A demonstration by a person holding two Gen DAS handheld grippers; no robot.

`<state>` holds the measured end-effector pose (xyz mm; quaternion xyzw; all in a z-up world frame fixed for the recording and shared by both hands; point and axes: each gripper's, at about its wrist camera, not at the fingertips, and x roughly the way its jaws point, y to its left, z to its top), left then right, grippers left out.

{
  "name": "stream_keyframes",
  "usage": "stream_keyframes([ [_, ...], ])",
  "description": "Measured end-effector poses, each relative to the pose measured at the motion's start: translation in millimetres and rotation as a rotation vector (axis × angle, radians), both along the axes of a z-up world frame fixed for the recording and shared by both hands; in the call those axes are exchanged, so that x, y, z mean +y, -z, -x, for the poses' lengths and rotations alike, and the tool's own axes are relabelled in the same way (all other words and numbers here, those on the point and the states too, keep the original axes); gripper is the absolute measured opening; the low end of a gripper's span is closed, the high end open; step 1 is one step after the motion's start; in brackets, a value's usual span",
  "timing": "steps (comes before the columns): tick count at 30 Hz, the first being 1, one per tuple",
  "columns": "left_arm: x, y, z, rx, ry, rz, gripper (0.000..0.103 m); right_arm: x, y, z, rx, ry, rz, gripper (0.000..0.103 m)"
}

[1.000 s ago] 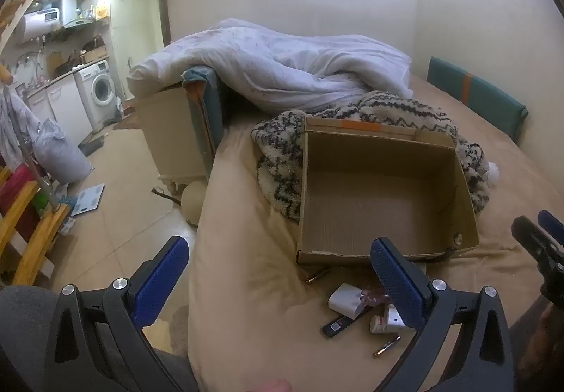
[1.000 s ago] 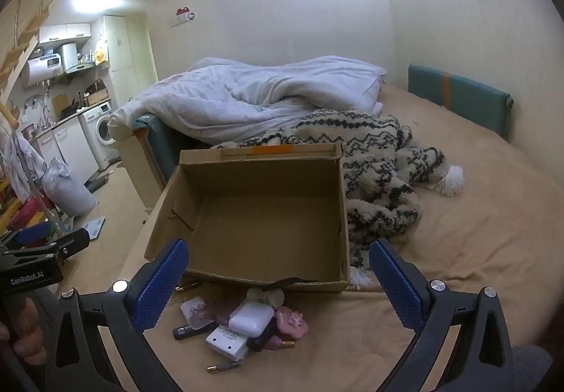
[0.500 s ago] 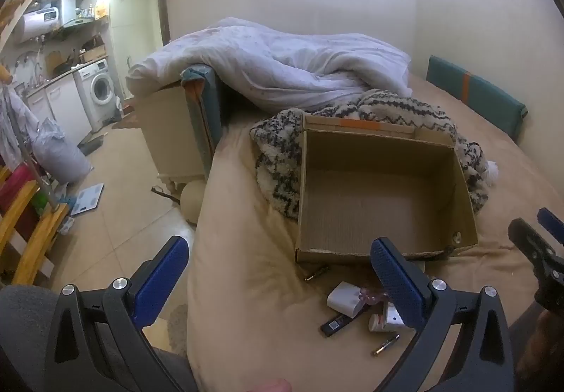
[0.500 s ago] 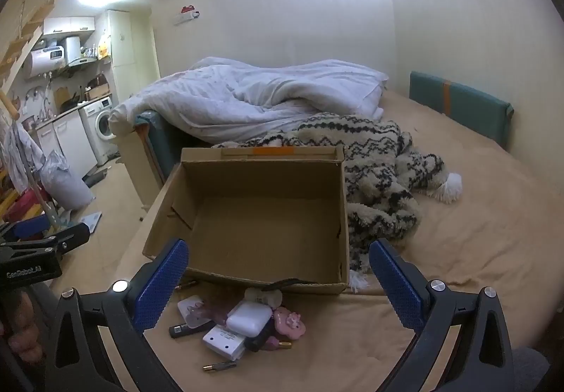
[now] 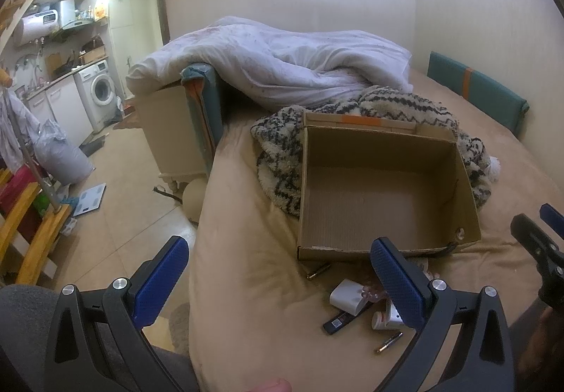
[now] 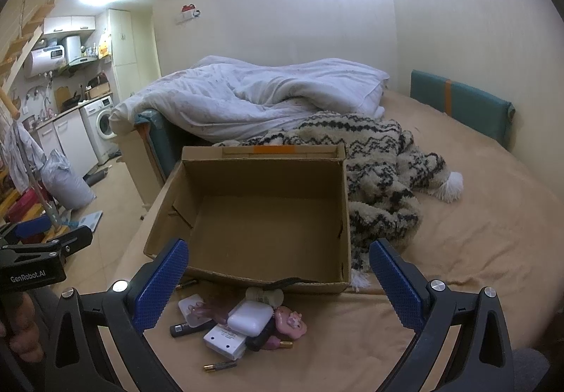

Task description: Organize rigid objects

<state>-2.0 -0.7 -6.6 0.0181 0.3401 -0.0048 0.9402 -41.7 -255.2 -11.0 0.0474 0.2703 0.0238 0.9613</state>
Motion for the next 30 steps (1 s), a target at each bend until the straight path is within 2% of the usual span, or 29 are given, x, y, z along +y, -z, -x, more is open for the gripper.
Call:
stream_keyframes([
  [30, 2.1, -0.4, -0.5, -0.006, 0.000, -0.012, 0.103, -0.5, 0.1, -0.7, 0.002, 0.001, -0.002, 0.103],
])
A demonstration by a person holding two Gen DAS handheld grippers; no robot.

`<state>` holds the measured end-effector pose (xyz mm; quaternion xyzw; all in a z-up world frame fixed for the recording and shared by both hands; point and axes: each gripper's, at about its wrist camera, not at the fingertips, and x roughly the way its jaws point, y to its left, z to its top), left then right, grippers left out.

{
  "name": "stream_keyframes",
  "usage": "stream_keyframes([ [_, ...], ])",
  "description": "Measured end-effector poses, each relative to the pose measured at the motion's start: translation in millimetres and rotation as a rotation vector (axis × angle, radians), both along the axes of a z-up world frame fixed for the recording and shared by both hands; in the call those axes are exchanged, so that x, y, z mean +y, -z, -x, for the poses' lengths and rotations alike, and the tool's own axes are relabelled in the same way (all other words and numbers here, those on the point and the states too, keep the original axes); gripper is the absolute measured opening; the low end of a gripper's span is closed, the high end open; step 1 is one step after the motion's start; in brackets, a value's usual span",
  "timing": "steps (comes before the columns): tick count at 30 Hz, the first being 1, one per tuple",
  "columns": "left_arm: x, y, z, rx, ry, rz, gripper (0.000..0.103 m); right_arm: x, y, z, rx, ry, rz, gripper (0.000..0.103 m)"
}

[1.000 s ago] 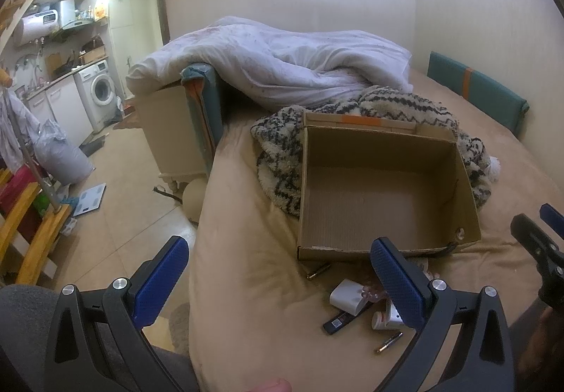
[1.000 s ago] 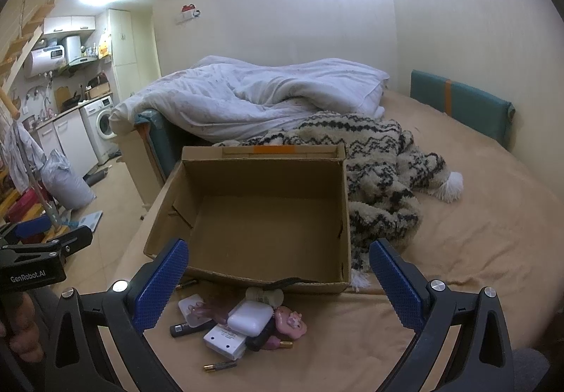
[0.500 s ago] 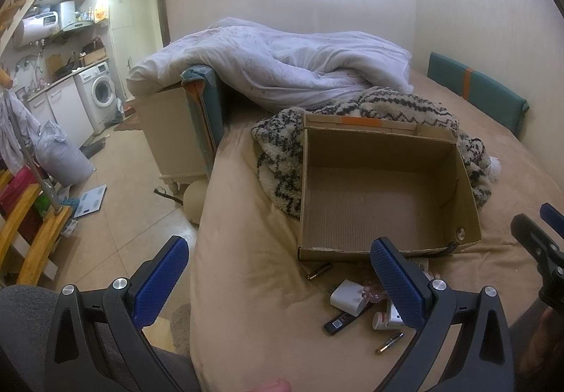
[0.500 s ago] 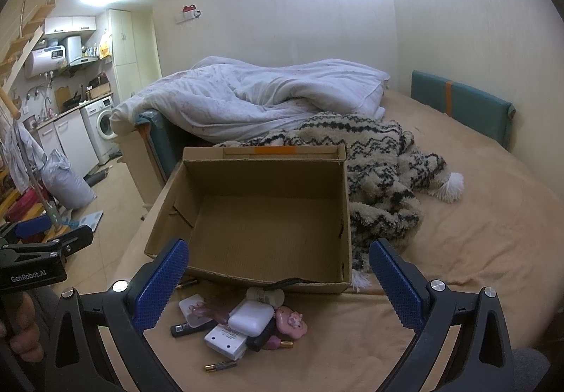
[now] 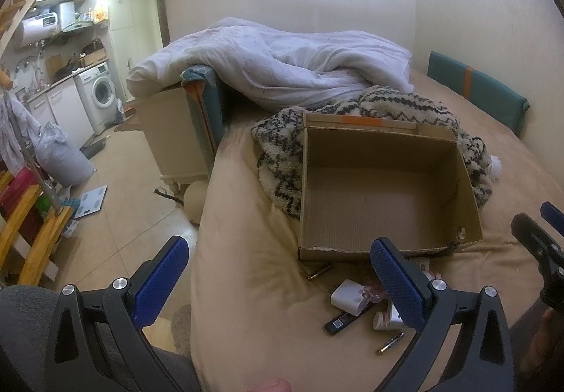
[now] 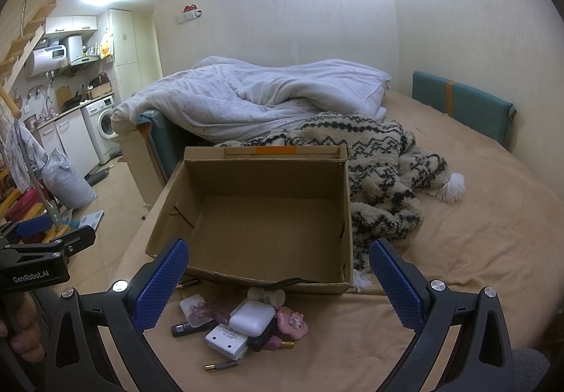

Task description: Organize rigid objects

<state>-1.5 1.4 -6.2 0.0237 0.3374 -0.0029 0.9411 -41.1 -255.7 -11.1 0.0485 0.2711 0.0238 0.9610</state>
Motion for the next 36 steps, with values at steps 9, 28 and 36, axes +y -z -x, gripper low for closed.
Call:
stream_keyframes([
  [9, -1.0, -0.3, -0.4, 0.003, 0.000, -0.002, 0.103, -0.3, -0.2, -0.3, 0.000, 0.001, -0.002, 0.103],
  [28, 1.6, -0.3, -1.8, 0.007, -0.004, -0.009, 0.103, 2.3, 3.4, -2.1, 0.023, 0.009, -0.032, 0.103],
  [36, 2.2, -0.1, -3.5, 0.011, -0.052, -0.047, 0.103, 0.7, 5.8, -5.9, 0.055, 0.005, -0.024, 0.103],
])
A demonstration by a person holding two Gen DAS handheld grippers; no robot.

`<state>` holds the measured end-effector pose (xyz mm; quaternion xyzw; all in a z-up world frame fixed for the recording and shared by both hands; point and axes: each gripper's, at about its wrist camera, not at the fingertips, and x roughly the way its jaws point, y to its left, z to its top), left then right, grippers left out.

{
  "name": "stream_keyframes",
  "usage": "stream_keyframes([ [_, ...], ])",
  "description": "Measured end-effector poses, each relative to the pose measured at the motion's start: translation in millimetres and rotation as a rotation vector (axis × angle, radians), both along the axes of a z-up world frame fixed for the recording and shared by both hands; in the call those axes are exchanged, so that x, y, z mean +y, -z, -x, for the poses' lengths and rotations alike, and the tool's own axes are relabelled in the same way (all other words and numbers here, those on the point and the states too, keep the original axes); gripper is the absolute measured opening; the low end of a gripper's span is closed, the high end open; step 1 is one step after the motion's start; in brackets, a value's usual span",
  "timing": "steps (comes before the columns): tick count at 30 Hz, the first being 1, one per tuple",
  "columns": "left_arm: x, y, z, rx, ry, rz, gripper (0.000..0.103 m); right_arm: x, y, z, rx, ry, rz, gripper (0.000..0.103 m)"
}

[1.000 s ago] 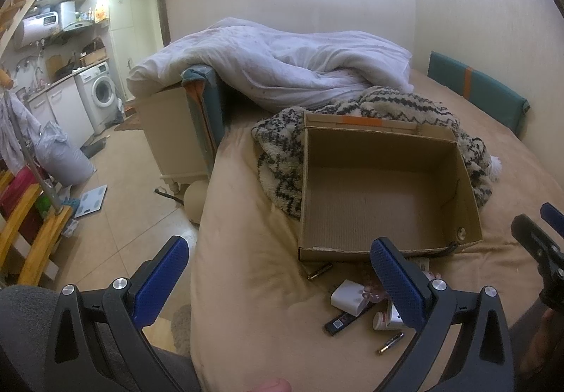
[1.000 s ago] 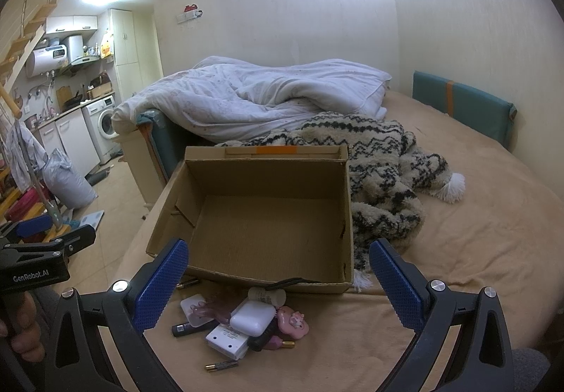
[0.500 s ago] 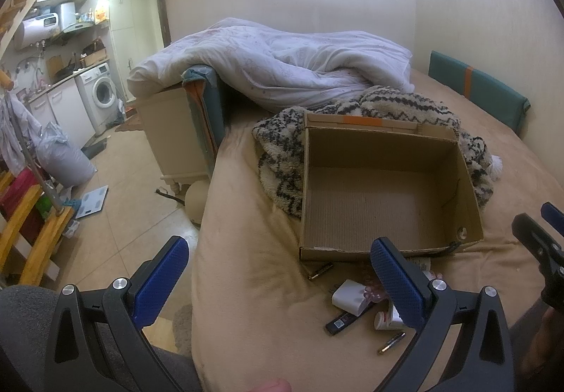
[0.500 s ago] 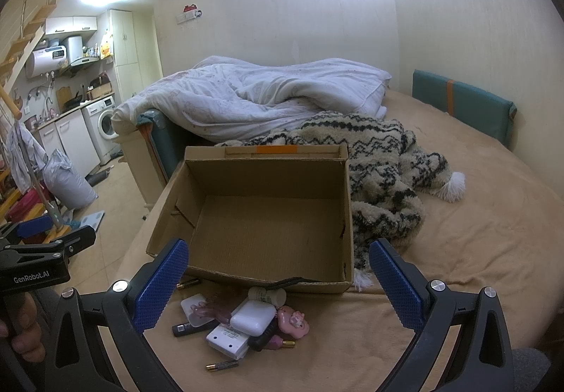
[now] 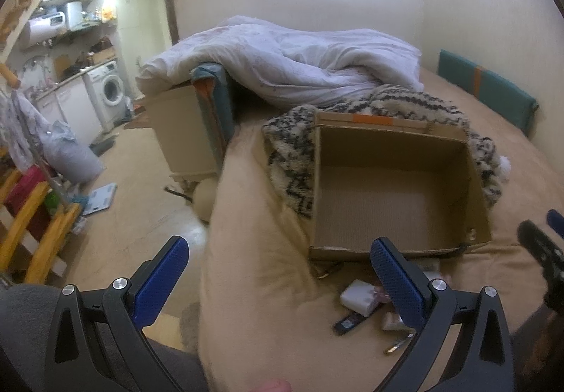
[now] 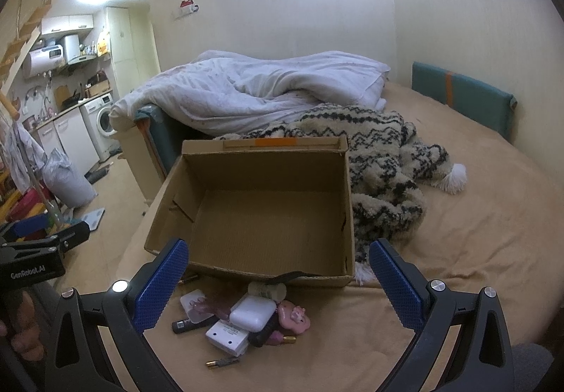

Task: Organize rigid objects
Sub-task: 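Lower the right gripper onto the white earbud case and close it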

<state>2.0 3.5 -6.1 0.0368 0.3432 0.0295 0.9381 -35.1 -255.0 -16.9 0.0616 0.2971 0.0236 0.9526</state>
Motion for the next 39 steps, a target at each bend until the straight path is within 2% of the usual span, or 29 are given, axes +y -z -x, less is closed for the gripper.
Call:
stream_keyframes([
  [1, 1, 1, -1, 0.004, -0.014, -0.009, 0.103, -2, 3, -3, 0.032, 0.001, -0.023, 0.103],
  [4, 8, 2, -4, 0.024, -0.053, -0.005, 0.103, -14, 25, -21, 0.226, 0.010, -0.158, 0.103],
  [8, 16, 5, -9, 0.063, -0.083, 0.019, 0.103, -18, 77, -47, 0.508, 0.065, -0.187, 0.103],
  [12, 24, 10, -13, 0.111, -0.112, 0.029, 0.103, -18, 122, -60, 0.728, 0.041, -0.385, 0.103],
  [14, 27, 15, -16, 0.145, -0.124, 0.037, 0.103, -14, 128, -64, 0.748, 0.038, -0.422, 0.103],
  [20, 35, 26, -20, 0.223, -0.145, 0.070, 0.103, -10, 118, -78, 0.727, 0.055, -0.398, 0.103],
  [22, 35, 29, -22, 0.243, -0.142, 0.078, 0.103, -12, 115, -87, 0.737, 0.046, -0.427, 0.087],
  [23, 35, 29, -22, 0.253, -0.140, 0.082, 0.103, -11, 115, -92, 0.750, 0.037, -0.432, 0.084],
  [25, 33, 32, -24, 0.275, -0.128, 0.092, 0.103, -5, 114, -101, 0.770, 0.011, -0.431, 0.082],
  [27, 31, 33, -24, 0.283, -0.120, 0.094, 0.103, 3, 116, -110, 0.800, -0.003, -0.388, 0.076],
  [32, 29, 32, -23, 0.286, -0.105, 0.088, 0.103, 21, 130, -127, 0.864, -0.007, -0.272, 0.076],
  [35, 31, 33, -23, 0.284, -0.110, 0.082, 0.103, 26, 139, -132, 0.888, -0.008, -0.235, 0.071],
  [37, 34, 34, -24, 0.293, -0.116, 0.081, 0.103, 25, 138, -134, 0.882, -0.011, -0.226, 0.051],
  [39, 36, 36, -25, 0.301, -0.123, 0.080, 0.103, 24, 137, -133, 0.872, -0.031, -0.216, 0.047],
])
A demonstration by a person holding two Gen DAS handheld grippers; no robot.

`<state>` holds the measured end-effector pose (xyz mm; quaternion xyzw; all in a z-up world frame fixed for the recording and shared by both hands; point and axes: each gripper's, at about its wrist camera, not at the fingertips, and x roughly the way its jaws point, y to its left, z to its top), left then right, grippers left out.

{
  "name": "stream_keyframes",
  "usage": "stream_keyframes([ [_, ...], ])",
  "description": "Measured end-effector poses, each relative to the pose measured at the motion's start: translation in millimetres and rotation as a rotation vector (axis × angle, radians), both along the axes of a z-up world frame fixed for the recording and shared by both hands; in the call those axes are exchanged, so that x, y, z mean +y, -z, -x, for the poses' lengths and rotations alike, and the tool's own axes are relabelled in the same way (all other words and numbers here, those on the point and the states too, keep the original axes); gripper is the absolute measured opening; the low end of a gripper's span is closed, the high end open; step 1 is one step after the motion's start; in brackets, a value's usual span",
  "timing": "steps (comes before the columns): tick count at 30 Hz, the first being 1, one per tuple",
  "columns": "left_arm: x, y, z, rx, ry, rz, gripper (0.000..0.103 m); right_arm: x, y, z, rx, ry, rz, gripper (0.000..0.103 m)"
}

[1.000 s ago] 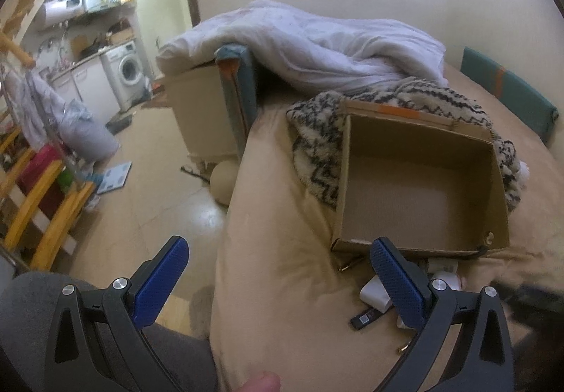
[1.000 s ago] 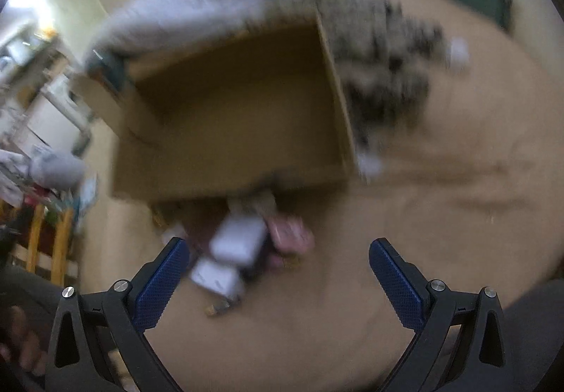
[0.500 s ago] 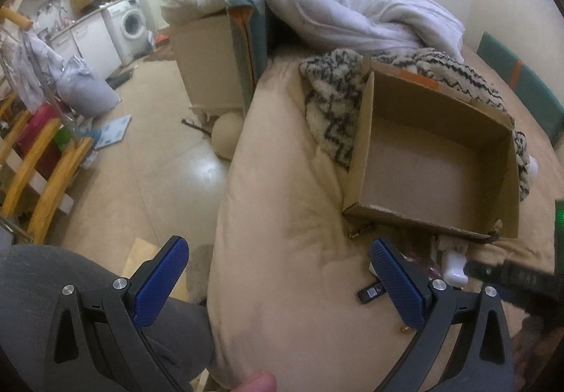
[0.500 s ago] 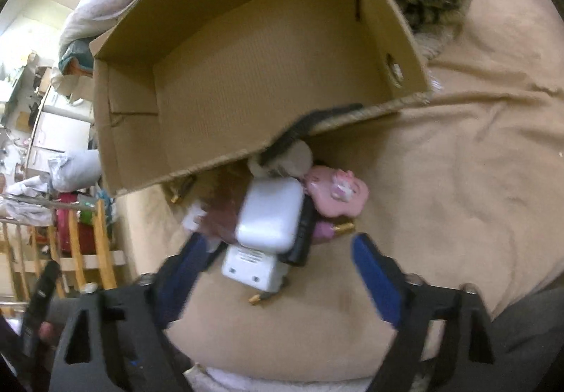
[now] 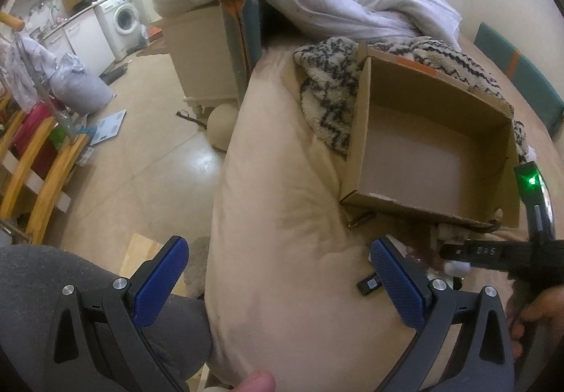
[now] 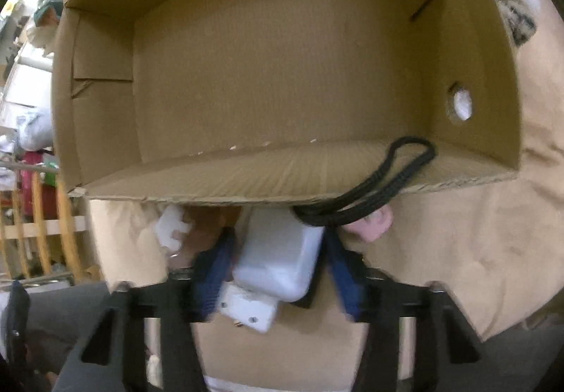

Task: Organize rigid objects
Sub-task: 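Lower the right gripper onto the white earbud case and close it, then lift the earbud case with the right gripper while the left gripper grasps the small battery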

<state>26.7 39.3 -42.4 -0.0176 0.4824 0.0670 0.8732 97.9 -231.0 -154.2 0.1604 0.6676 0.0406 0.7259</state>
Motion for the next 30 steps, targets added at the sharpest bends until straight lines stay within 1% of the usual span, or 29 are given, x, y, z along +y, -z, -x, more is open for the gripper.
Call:
stream_keyframes([
  [5, 0, 5, -3, 0.022, -0.002, -0.002, 0.103, -6, -8, 12, -0.046, -0.042, -0.036, 0.044],
  [8, -1, 11, -5, 0.047, 0.000, 0.002, 0.103, -17, -19, 30, -0.088, -0.044, -0.077, 0.044],
  [10, 0, 15, -7, 0.063, -0.008, 0.001, 0.103, -26, -22, 43, -0.113, -0.033, -0.131, 0.044],
  [12, 2, 20, -9, 0.084, -0.014, 0.003, 0.103, -34, -30, 54, -0.139, -0.046, -0.151, 0.044],
  [15, -1, 27, -14, 0.118, 0.025, 0.055, 0.103, -44, -39, 72, -0.203, -0.061, -0.197, 0.044],
  [16, -4, 30, -18, 0.142, 0.050, 0.065, 0.103, -49, -38, 73, -0.215, -0.062, -0.212, 0.044],
  [18, -10, 38, -25, 0.183, 0.074, 0.037, 0.103, -59, -36, 75, -0.231, -0.051, -0.239, 0.044],
  [19, -12, 42, -29, 0.211, 0.078, 0.036, 0.103, -55, -34, 72, -0.233, -0.039, -0.255, 0.044],
  [21, -14, 53, -39, 0.266, 0.078, 0.044, 0.102, -64, -40, 82, -0.252, -0.015, -0.290, 0.044],
  [22, -17, 58, -45, 0.291, 0.076, 0.040, 0.099, -67, -41, 83, -0.263, -0.008, -0.298, 0.044],
  [23, -19, 62, -50, 0.304, 0.075, 0.035, 0.094, -69, -42, 83, -0.269, -0.004, -0.304, 0.044],
  [24, -23, 67, -57, 0.318, 0.066, 0.025, 0.093, -69, -44, 79, -0.272, -0.002, -0.309, 0.044],
  [28, -37, 84, -75, 0.322, 0.014, 0.115, 0.092, -64, -40, 72, -0.277, 0.003, -0.329, 0.044],
  [29, -42, 87, -78, 0.314, 0.015, 0.127, 0.091, -67, -41, 73, -0.281, 0.005, -0.338, 0.044],
  [30, -50, 93, -81, 0.299, 0.019, 0.119, 0.090, -69, -42, 73, -0.284, 0.006, -0.344, 0.044],
])
